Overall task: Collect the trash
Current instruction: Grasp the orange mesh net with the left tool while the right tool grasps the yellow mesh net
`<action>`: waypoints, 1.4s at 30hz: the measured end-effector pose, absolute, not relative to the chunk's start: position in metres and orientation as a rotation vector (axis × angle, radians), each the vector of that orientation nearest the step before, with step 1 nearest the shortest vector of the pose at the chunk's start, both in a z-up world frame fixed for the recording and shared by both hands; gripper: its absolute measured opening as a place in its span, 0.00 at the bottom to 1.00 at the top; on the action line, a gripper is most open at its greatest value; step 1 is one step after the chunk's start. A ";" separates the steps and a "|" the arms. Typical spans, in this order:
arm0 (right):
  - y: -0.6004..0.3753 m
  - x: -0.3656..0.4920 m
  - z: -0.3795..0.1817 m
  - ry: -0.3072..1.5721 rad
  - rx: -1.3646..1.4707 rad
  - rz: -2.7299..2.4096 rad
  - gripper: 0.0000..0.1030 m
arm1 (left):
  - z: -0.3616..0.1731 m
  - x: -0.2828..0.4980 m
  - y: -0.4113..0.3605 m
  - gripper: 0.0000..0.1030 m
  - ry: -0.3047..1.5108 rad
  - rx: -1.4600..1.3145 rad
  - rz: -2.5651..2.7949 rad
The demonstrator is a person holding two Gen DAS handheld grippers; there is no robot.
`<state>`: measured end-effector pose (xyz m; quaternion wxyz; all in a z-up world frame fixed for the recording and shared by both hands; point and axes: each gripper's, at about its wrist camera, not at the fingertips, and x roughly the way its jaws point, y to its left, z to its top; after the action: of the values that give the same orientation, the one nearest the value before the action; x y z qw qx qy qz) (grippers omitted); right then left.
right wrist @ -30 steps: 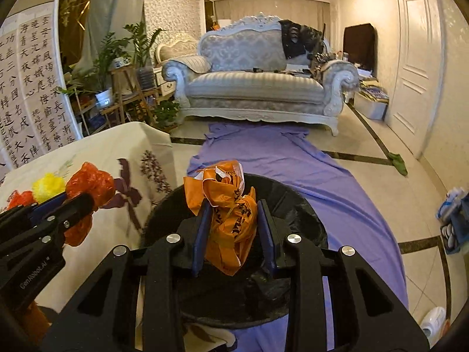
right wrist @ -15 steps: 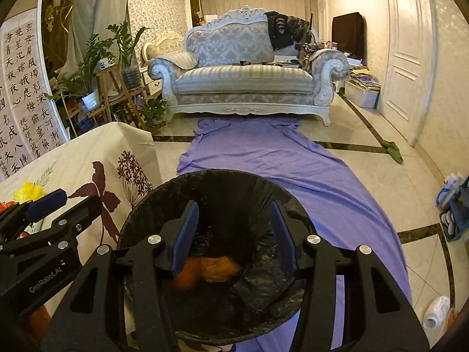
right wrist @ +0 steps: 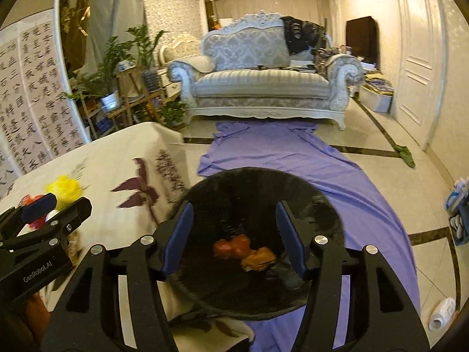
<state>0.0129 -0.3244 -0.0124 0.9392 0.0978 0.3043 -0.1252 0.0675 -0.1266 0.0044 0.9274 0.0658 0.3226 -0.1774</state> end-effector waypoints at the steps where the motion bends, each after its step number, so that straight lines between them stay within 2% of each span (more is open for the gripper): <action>1: -0.319 0.013 -0.011 0.622 0.197 -0.245 0.56 | 0.006 0.066 -0.119 0.72 0.659 0.131 -0.347; 16: -0.218 0.043 0.001 0.643 0.132 -0.036 0.56 | 0.008 0.083 0.009 0.72 0.661 0.075 -0.089; 29: -0.179 0.088 0.006 0.669 0.100 0.052 0.57 | -0.018 0.129 0.029 0.72 0.759 0.041 -0.152; 31: -0.172 0.096 0.007 0.674 0.096 0.068 0.57 | -0.020 0.133 0.031 0.66 0.767 0.030 -0.169; 33: -0.164 0.100 0.005 0.679 0.089 0.079 0.57 | -0.022 0.136 0.034 0.46 0.781 0.023 -0.197; 34: -0.159 0.104 0.005 0.683 0.083 0.087 0.57 | -0.023 0.136 0.035 0.46 0.783 0.021 -0.210; 37: -0.148 0.114 0.003 0.697 0.071 0.108 0.58 | -0.020 0.133 0.039 0.36 0.760 0.035 -0.208; 42: -0.129 0.130 0.000 0.718 0.071 0.148 0.65 | -0.010 0.131 0.061 0.36 0.727 0.021 -0.163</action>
<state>0.1300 -0.1285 -0.0004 0.9330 0.0348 0.3509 0.0721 0.1309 0.0606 -0.0098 0.9314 0.0104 0.3551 -0.0796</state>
